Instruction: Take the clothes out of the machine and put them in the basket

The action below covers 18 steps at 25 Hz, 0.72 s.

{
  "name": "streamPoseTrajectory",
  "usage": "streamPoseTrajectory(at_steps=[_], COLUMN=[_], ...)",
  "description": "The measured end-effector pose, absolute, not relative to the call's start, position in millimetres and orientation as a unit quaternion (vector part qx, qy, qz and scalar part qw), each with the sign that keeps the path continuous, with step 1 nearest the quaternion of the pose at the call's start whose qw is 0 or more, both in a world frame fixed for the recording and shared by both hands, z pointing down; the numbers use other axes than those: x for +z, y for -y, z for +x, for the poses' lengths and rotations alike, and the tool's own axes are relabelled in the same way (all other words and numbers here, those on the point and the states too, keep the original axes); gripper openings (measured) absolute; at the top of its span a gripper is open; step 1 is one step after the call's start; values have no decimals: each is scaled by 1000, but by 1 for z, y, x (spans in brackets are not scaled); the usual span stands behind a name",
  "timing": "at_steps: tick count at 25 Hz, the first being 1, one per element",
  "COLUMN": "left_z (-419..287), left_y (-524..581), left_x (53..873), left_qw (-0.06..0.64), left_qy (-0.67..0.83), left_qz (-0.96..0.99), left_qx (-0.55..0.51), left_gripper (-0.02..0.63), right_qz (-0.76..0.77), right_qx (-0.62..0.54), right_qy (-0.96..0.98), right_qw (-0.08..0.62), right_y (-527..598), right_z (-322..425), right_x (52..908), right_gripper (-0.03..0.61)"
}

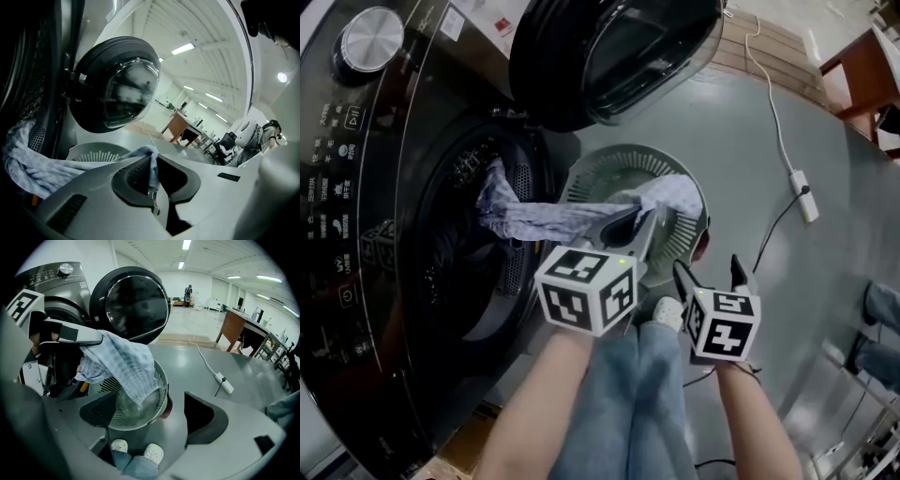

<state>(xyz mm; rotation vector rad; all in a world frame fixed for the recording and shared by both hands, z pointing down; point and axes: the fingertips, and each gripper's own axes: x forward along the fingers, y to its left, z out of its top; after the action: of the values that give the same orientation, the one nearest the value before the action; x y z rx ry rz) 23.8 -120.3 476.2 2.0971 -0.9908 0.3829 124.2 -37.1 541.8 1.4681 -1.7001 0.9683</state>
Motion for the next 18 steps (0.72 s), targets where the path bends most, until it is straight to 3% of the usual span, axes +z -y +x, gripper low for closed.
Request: streamPoseTrajectory(at_steps=[5,6,7,8,18], left_z=[5,3,2,1,-64], left_y=[120,119,117,116,108], left_x=[497,502,505,509,538], left_qw=[373,379,384,385,302], left_qy=[423,423,421,422,488], left_qz=[800,795,792,789,747], left_qx=[206,213,218,225,335], left_gripper=[42,161,323,364,388], right_qz=[569,568,567,567,555], right_qx=[377,377,376,376,370], right_qy=[649,649,649,649,658], right_qw=[337,338,339,340,348], right_y=[36,36,36,36,36], right_z=[128,127,127,126,112], right_x=[544,544,544,544,546], right_gripper=[451,451,451,450,449])
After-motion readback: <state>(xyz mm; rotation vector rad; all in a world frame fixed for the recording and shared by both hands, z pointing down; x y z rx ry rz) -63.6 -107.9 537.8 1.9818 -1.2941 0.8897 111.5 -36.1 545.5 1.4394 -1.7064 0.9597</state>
